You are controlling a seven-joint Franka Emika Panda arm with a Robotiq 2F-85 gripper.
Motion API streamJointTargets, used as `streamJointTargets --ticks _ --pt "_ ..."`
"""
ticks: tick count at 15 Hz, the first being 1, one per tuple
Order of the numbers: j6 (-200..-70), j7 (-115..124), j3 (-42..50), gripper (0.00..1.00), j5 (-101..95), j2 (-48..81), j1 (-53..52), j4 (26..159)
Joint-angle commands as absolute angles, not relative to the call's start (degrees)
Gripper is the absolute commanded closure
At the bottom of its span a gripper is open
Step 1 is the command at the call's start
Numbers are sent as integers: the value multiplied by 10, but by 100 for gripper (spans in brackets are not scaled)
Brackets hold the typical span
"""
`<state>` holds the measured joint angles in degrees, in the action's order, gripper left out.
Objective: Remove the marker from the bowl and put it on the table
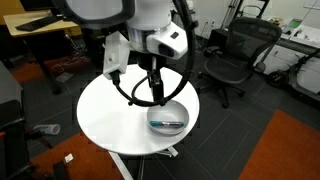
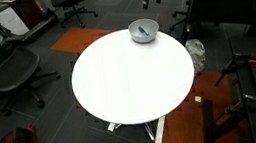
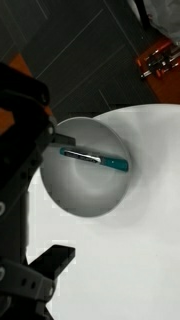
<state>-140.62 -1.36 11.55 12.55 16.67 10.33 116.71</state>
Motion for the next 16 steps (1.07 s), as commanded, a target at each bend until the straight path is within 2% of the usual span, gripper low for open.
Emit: streamJointTargets --ticks 1,16 --pt "-1383 6 101 0 132 208 118 1129" --pt "-1484 117 108 0 108 316 98 1098"
